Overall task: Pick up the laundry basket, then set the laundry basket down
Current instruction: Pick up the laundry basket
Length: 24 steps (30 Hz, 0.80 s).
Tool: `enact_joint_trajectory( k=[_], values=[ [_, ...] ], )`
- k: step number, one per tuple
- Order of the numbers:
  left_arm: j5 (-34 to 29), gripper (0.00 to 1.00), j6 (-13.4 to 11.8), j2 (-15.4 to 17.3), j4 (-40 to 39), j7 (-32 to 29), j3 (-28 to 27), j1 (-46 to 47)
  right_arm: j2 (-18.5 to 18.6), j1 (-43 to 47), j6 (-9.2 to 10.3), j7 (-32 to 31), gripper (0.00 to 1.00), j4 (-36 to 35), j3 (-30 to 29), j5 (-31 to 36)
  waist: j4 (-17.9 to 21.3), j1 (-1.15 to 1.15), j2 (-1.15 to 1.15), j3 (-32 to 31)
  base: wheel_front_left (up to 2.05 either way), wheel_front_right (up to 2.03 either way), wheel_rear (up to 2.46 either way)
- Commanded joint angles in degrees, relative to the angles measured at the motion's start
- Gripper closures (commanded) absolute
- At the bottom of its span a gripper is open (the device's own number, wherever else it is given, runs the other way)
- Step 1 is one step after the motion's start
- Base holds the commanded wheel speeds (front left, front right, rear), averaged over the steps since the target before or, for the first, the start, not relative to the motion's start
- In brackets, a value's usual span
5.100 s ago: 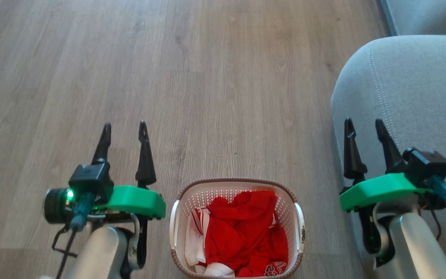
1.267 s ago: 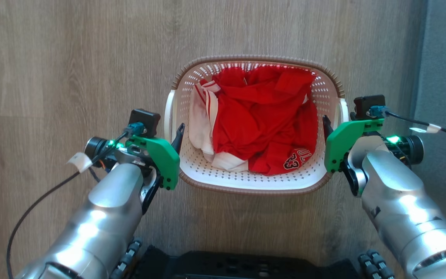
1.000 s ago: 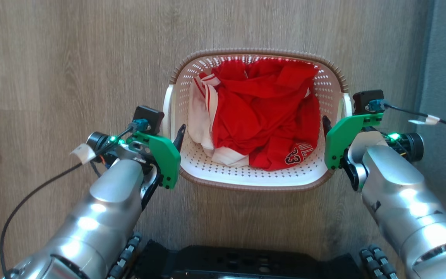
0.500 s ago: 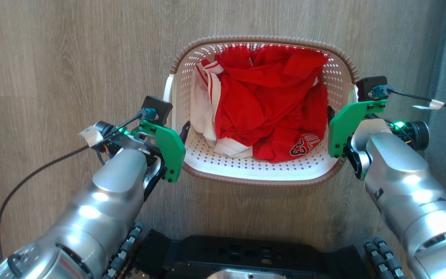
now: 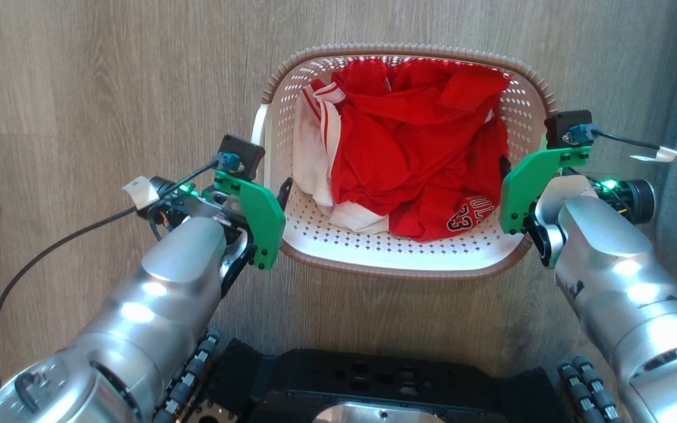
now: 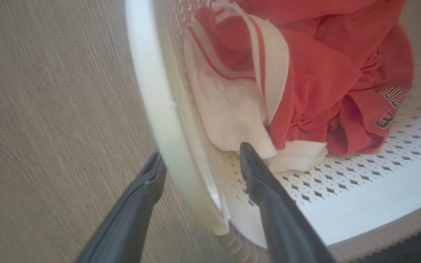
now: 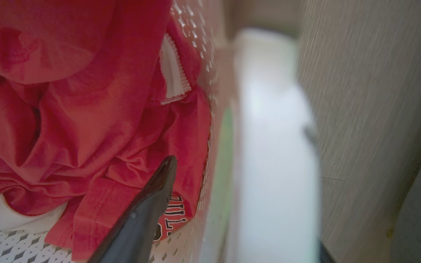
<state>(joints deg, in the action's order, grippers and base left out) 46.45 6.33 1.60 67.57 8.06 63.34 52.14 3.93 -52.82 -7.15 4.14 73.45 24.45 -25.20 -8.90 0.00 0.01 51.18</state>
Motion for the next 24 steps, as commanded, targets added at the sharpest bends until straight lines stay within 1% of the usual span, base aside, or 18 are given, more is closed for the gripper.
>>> enact_joint_trajectory(
  k=[1,2,3,4,5,6,17,24],
  values=[
    [0.8,0.0,-0.6,1.3,-0.3,0.0,0.4,-0.4,-1.1,1.9,-0.34,0.3,0.0,0.1,0.8,0.1,-0.2,0.0,-0.01,0.1,0.0,0.0,0.0],
    [1.1,0.24,-0.7,1.3,-0.4,-0.1,0.9,-0.4,-1.1,1.9,-0.34,0.3,0.0,0.1,0.9,0.0,-0.3,0.0,-0.01,0.2,0.0,0.0,0.0],
    [1.5,0.57,-0.7,1.3,-0.5,-0.3,1.2,-0.3,-1.1,2.0,-0.34,0.1,0.0,0.1,1.0,-0.2,-0.4,0.0,-0.01,0.2,0.0,0.0,0.0],
    [1.9,0.97,-0.7,1.3,-0.6,-0.3,1.5,-0.2,-1.1,2.0,-0.34,-0.1,0.57,0.0,1.0,-0.5,-0.4,0.0,-0.01,0.3,0.0,0.0,0.0],
    [2.3,1.0,-0.7,1.3,-0.7,-0.3,1.9,-0.2,-1.1,2.0,-0.34,-0.2,0.96,0.0,1.2,-0.7,-0.5,0.0,-0.01,0.3,0.0,0.0,0.0],
    [2.7,1.0,-0.7,1.3,-0.7,-0.3,2.1,-0.2,-1.1,1.9,-0.34,-0.2,1.0,-0.1,1.3,-0.9,-0.5,0.0,-0.01,0.3,0.0,0.0,0.0],
    [5.9,1.0,-0.3,1.3,-0.8,-0.7,5.4,0.2,-1.1,1.4,-0.34,0.1,1.0,0.1,1.9,-1.2,-0.6,0.0,-0.01,0.0,0.0,0.0,0.0],
    [6.0,1.0,0.7,1.3,-1.1,-2.1,8.1,0.4,-1.1,1.7,-0.34,-1.9,1.0,0.3,3.5,-0.5,-0.4,0.0,-0.01,-2.3,0.0,0.0,0.0]
  ],
)
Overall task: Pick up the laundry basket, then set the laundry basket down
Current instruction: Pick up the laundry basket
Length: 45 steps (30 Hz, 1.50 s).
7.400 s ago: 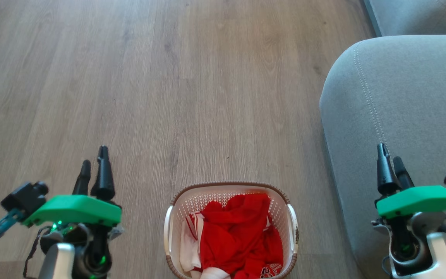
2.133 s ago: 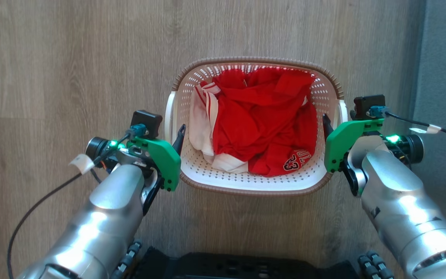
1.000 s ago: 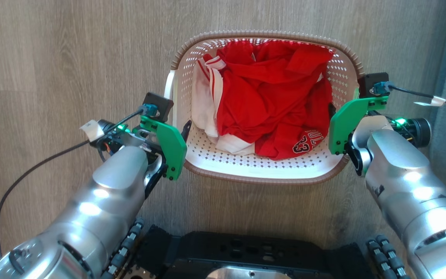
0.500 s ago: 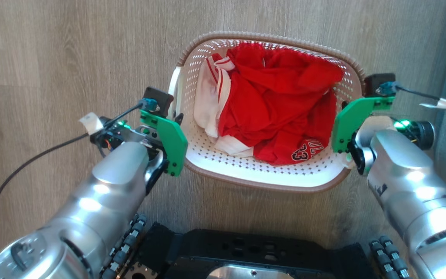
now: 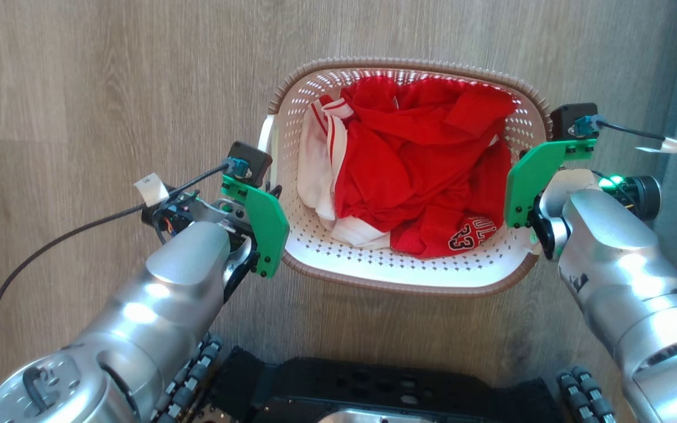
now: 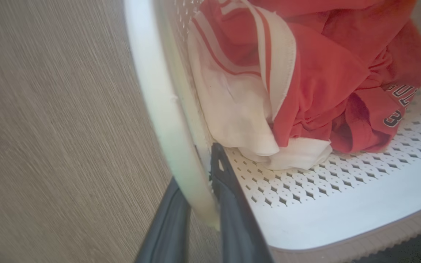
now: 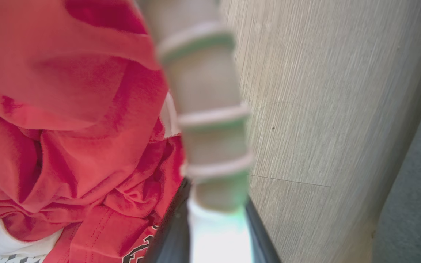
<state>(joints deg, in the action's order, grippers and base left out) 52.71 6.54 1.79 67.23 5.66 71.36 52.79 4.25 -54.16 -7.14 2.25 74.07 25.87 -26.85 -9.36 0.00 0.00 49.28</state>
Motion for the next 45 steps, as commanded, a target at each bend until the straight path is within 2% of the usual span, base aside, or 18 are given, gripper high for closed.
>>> enact_joint_trajectory(
  k=[1,11,19,28,45],
  values=[
    [-0.3,1.0,0.6,1.1,-0.8,0.0,0.3,-0.2,-1.4,3.1,-0.35,-0.3,1.0,-0.3,2.3,1.2,0.1,0.0,0.0,-0.8,0.0,0.0,0.0],
    [-1.9,1.0,0.9,1.1,-1.5,-3.8,1.7,-1.3,-1.4,5.1,-0.35,-5.5,1.0,-2.6,6.3,-1.0,0.6,0.0,0.0,-7.5,0.0,0.0,0.0],
    [-2.4,1.0,0.9,1.3,-2.6,-8.1,1.9,-4.7,-1.4,8.2,-0.35,-11.3,1.0,-4.8,9.7,-4.4,1.6,0.0,0.0,-15.9,0.0,0.0,0.0],
    [-2.5,1.0,0.9,3.8,-6.3,-10.3,2.0,-9.1,-1.4,12.6,-0.35,-16.1,1.0,-7.0,12.7,-8.6,1.9,0.0,0.0,-24.9,0.0,0.0,0.0],
    [-1.6,1.0,0.9,10.5,-15.8,-16.5,2.0,-15.7,-1.4,18.8,-0.35,-17.6,1.0,-13.0,17.0,-14.1,1.6,0.0,0.0,-37.3,0.0,0.0,0.0]
  ],
)
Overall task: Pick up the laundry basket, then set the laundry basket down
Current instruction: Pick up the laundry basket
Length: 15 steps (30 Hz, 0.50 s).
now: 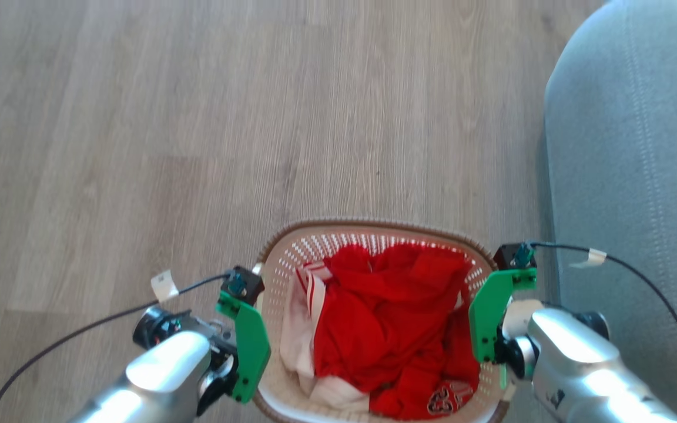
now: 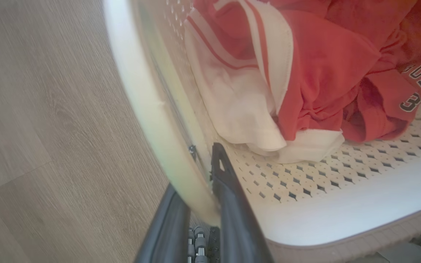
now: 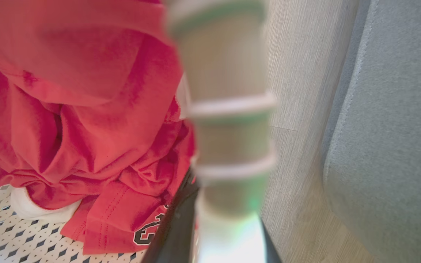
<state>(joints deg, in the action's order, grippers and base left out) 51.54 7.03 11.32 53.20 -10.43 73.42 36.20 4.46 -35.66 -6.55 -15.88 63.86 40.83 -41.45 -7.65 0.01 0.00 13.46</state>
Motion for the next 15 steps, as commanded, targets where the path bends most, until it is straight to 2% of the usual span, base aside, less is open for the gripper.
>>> enact_joint_trajectory(
  k=[1,10,15],
  values=[
    [-0.5,1.0,0.5,1.4,-2.4,-0.7,-0.1,0.4,-1.6,0.8,-0.94,0.5,1.0,-3.0,2.2,0.2,-0.1,-0.01,0.0,-2.1,0.0,0.0,0.0],
    [-0.3,1.0,0.4,5.1,-8.4,-3.8,-0.1,-4.0,-1.6,4.9,-0.94,0.6,1.0,-5.0,2.9,-1.1,-0.2,-0.01,0.0,-6.6,0.0,0.0,0.0],
    [0.2,1.0,-1.5,6.7,-12.0,-4.1,-0.1,-6.9,-1.6,7.0,-0.94,1.1,1.0,-5.6,2.9,-1.4,0.1,-0.01,0.0,-8.5,0.0,0.0,0.0]
  ],
)
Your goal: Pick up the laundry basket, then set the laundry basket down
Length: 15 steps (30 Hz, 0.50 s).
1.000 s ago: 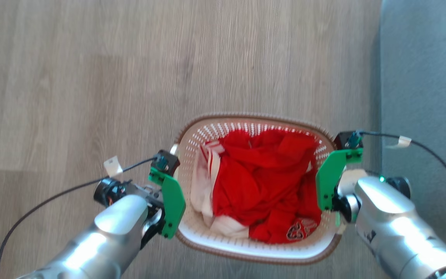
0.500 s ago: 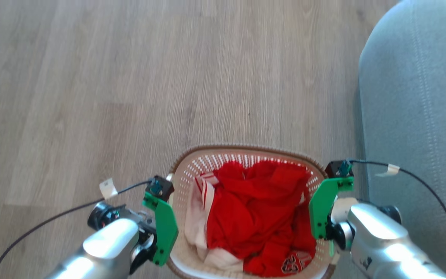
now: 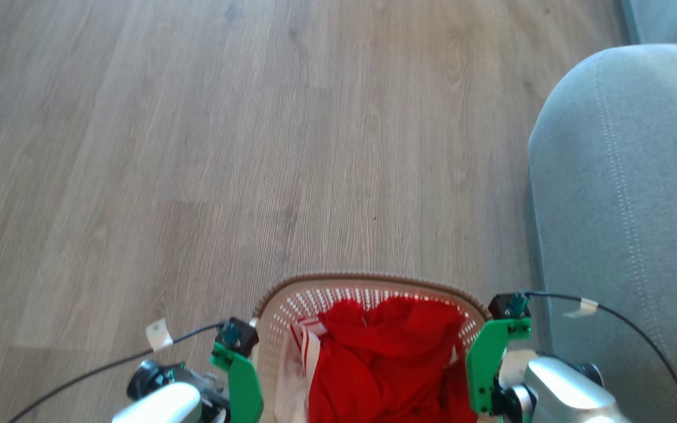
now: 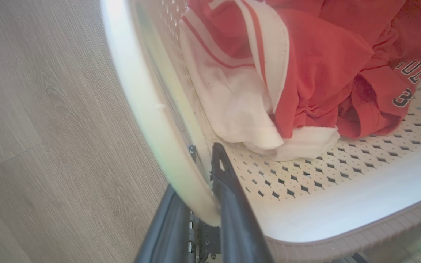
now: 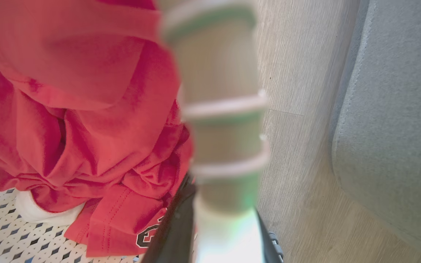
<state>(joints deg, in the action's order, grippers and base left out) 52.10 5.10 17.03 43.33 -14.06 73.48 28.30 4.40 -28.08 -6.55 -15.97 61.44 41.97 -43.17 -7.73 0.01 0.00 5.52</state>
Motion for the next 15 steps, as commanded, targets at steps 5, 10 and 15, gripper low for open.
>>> enact_joint_trajectory(
  k=[5,10,15],
  values=[
    [0.3,1.0,-1.0,2.7,-6.3,-2.1,-0.2,-1.3,-1.5,0.8,-0.94,1.2,1.0,-3.4,1.6,0.3,0.3,-0.01,0.0,-1.4,0.0,0.0,0.0],
    [-0.3,1.0,-1.9,4.3,-10.1,-4.8,-0.2,-2.4,-1.5,1.2,-0.94,1.5,1.0,-2.5,1.6,1.4,0.4,-0.01,0.0,-1.6,0.0,0.0,0.0],
    [-0.6,1.0,-2.7,5.2,-12.5,-6.0,-0.2,-2.9,-1.5,1.3,-0.94,1.7,1.0,-1.8,1.6,2.1,0.4,-0.01,0.0,-1.5,0.0,0.0,0.0]
  ],
)
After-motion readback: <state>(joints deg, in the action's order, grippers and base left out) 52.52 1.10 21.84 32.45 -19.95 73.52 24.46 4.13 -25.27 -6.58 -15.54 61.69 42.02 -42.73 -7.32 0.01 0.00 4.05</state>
